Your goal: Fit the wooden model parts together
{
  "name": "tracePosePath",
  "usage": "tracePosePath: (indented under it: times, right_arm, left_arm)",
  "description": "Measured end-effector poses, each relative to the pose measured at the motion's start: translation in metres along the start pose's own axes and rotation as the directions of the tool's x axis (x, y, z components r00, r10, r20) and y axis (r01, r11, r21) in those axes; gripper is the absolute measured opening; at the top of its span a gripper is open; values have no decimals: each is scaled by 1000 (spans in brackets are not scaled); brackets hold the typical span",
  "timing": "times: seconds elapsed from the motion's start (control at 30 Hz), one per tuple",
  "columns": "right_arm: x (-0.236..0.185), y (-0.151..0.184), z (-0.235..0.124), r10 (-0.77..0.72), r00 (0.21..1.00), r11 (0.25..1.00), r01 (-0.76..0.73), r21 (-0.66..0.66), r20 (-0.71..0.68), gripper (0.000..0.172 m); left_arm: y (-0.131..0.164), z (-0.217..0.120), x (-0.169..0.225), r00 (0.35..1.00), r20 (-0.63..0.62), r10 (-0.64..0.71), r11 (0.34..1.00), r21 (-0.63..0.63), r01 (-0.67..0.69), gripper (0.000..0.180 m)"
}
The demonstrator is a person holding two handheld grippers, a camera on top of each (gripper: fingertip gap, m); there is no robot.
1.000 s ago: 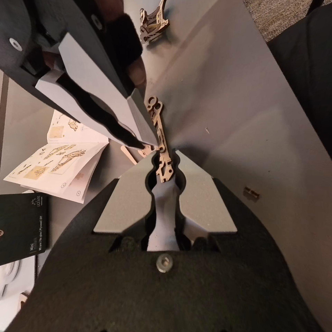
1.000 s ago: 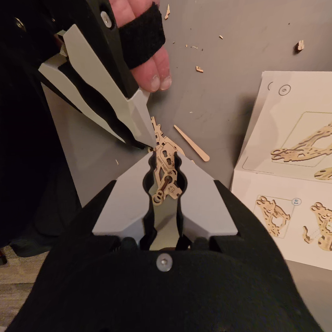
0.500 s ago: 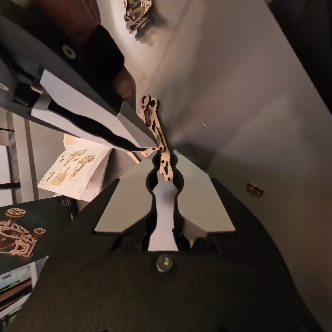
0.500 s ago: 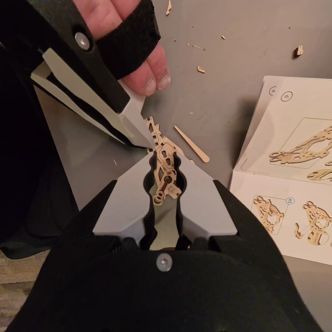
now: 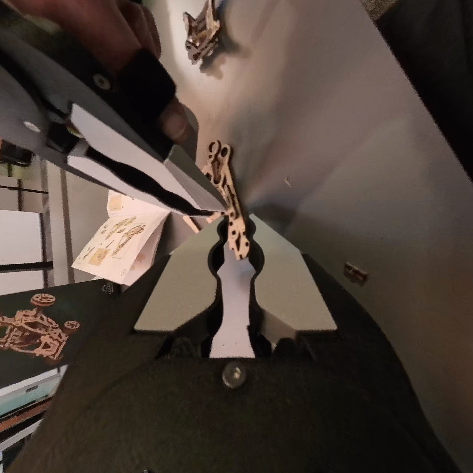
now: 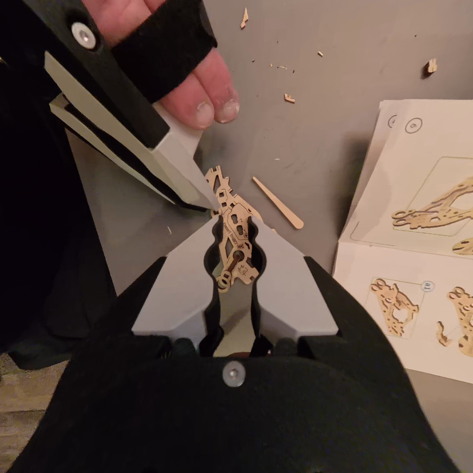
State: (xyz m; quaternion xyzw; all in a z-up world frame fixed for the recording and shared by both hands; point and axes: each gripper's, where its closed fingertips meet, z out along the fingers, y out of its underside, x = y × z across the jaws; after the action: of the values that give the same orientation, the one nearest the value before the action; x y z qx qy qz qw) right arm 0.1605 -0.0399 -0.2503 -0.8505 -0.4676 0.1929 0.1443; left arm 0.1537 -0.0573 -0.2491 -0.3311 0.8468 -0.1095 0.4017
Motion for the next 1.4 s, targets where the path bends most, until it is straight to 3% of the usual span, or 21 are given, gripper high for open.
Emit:
tracePosePath:
  times: [0.67, 0.93, 0.97, 1.03, 1.3, 1.4]
  right_arm:
    - [-3, 1, 1, -33, 999, 999, 33, -25, -7, 21]
    - [0, 1, 1, -58, 997, 997, 56, -50, -40, 20]
    - [7, 2, 2, -75, 994, 996, 70, -57, -84, 3]
    - [6, 1, 1, -68, 995, 997, 65, -51, -75, 0]
    - [-5, -7, -1, -22, 1000, 1000, 22, 15, 21, 17]
    - [6, -11, -20, 46, 999, 996, -47, 82, 22, 25]
  left_arm:
    - [2, 1, 4, 996, -5, 89, 994, -62, -89, 8]
    - [4, 2, 3, 998, -28, 53, 997, -58, -54, 6]
    - [4, 2, 3, 998, -21, 58, 996, -63, -59, 6]
    - [4, 2, 3, 998, -17, 61, 996, -63, -62, 6]
    - [-1, -2, -1, 1000, -22, 11, 1000, -17, -11, 4]
    - [6, -8, -8, 999, -6, -52, 998, -33, 52, 18]
